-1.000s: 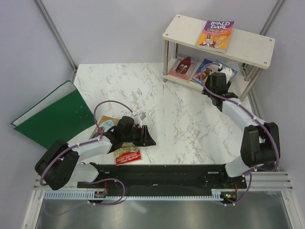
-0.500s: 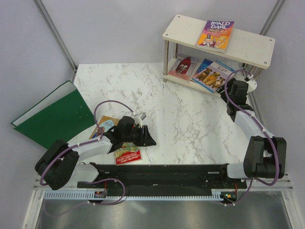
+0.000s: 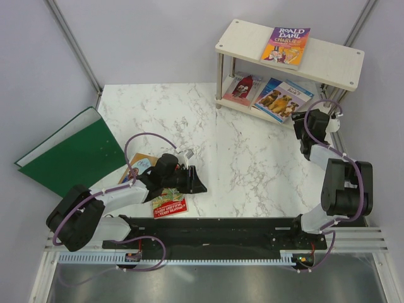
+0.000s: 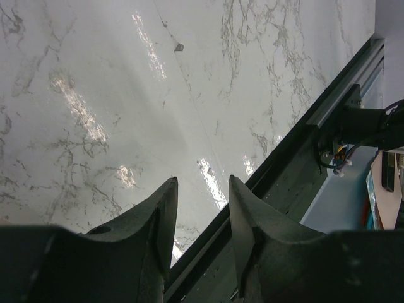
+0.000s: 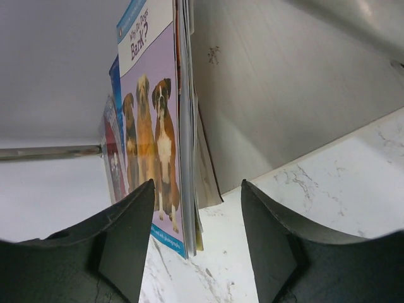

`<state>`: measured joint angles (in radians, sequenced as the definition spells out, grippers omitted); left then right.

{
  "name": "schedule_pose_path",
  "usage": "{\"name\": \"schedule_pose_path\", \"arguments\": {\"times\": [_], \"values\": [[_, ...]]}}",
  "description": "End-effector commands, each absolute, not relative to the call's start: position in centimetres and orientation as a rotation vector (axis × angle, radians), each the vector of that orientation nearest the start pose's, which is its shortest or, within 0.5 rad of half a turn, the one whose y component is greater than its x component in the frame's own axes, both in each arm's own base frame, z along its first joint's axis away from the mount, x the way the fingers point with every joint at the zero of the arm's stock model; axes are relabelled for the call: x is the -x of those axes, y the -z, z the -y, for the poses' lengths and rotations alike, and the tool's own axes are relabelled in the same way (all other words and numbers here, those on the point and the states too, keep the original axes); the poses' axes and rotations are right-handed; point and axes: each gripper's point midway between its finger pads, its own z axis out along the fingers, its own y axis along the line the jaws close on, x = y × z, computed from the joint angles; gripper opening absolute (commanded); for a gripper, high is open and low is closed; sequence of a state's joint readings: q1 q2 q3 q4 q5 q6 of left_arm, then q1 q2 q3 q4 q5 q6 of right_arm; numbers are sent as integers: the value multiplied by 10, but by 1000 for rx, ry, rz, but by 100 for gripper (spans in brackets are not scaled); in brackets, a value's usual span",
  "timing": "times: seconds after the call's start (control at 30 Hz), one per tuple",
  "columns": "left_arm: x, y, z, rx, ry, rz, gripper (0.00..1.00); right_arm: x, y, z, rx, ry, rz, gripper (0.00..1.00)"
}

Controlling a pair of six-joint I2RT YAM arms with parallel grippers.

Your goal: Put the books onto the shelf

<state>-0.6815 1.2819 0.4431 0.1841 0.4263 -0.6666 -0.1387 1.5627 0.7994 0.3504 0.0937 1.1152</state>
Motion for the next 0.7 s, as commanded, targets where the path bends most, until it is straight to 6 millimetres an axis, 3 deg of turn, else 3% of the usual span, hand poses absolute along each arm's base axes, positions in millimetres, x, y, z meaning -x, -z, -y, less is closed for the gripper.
{"name": "schedule_pose_path", "arguments": {"times": [0.0, 0.17, 0.33, 0.53, 0.67], "values": [[-189, -81, 278, -268, 1190, -2347, 45, -477, -163, 45, -1275, -655, -1442, 64], [-188, -80, 278, -270, 1190, -2351, 45, -487, -169, 49, -1284, -667, -1399, 64], [-188, -81, 278, -273, 1192, -2347, 45, -498, -155, 48, -1318, -690, -1402, 61], [-189, -81, 278, -272, 1191, -2345, 45, -506, -149, 47, -1314, -714, -1393, 51], [-188, -81, 279, -275, 1192, -2349, 45, -508, -152, 46, -1294, -735, -1381, 35]]}}
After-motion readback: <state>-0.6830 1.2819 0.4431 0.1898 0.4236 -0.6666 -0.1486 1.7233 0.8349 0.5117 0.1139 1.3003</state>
